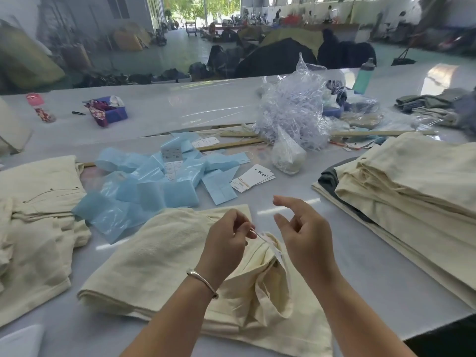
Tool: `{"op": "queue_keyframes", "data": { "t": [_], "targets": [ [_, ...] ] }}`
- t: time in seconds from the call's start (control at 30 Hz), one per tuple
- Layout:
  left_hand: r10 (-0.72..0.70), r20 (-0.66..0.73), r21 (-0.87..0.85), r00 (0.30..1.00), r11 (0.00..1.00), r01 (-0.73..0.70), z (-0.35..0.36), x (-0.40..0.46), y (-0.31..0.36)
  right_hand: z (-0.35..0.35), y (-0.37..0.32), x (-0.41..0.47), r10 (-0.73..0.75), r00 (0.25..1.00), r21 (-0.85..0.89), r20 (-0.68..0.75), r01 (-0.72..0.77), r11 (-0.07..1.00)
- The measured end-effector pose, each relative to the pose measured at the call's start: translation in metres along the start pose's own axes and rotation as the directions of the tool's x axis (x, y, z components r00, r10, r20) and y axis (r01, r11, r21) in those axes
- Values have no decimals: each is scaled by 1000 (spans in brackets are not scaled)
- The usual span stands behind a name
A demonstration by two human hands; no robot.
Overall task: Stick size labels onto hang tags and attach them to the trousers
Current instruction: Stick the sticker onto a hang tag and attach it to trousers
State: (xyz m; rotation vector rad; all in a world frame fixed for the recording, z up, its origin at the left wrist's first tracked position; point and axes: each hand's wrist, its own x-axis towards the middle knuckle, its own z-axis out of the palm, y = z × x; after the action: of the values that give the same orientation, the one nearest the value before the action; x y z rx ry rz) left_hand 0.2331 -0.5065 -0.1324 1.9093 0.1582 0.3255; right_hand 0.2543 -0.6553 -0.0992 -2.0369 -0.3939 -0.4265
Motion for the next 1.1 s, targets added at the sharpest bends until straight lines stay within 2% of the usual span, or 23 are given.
{"op": "queue_keyframes", "data": {
  "t": [0.07, 0.17, 0.23, 0.33, 0.4, 0.47, 0.53, 0.6, 0.67, 0.8, 0.87, 0.93, 0.97, 1.03, 1.1],
  "targets": [
    [65, -4, 53, 998, 996, -65, -3, -2, 3, 0, -4, 0, -32, 992, 20, 124, 30, 999],
    [173, -51, 101, 984, 981, -168, -8, -7, 3, 11, -9, -2, 106, 939, 101, 328, -147, 984],
    [187, -42, 84, 981, 979, -183, -10, -11, 0, 16, -7, -6, 181, 917, 170, 355, -254, 952],
    [180, 2, 70, 984, 981, -180, -9, -15, -13, 17, 0, -9, 222, 911, 130, 348, -281, 951],
    [156, 18, 79, 988, 984, -157, -6, -13, -25, 15, 8, -5, 211, 935, -100, 285, -190, 977],
    [60, 51, 243, 997, 967, -70, -4, -8, -44, 2, 19, 7, 151, 983, -379, 102, -102, 920],
    [-167, 103, 426, 981, 898, 108, -4, -4, -65, -19, 26, 26, 49, 994, -452, -95, -87, 888],
    [-401, 149, 389, 904, 864, 320, -1, -2, -78, -36, 29, 45, -43, 973, -458, -227, -68, 886],
    [-447, 206, 304, 870, 875, 377, 4, -1, -81, -40, 32, 59, -126, 965, -467, -232, 3, 884],
    [-191, 206, 206, 960, 967, 148, 18, -1, -64, -17, 37, 63, -241, 969, -430, -52, 196, 881],
    [-21, 159, 264, 987, 964, -22, 27, -6, -49, -7, 41, 61, -287, 958, -390, 4, 266, 882],
    [114, 171, 398, 979, 901, -174, 40, -16, -41, 1, 47, 63, -312, 948, -328, 62, 315, 891],
    [135, 212, 463, 968, 858, -221, 50, -23, -39, 5, 52, 63, -308, 945, -274, 111, 327, 904],
    [87, 331, 526, 940, 810, -260, 71, -40, -42, 13, 62, 59, -228, 931, -112, 284, 269, 957],
    [-60, 426, 492, 903, 853, -176, 88, -55, -49, 21, 75, 49, -92, 849, -23, 521, 121, 992]
  ]
}}
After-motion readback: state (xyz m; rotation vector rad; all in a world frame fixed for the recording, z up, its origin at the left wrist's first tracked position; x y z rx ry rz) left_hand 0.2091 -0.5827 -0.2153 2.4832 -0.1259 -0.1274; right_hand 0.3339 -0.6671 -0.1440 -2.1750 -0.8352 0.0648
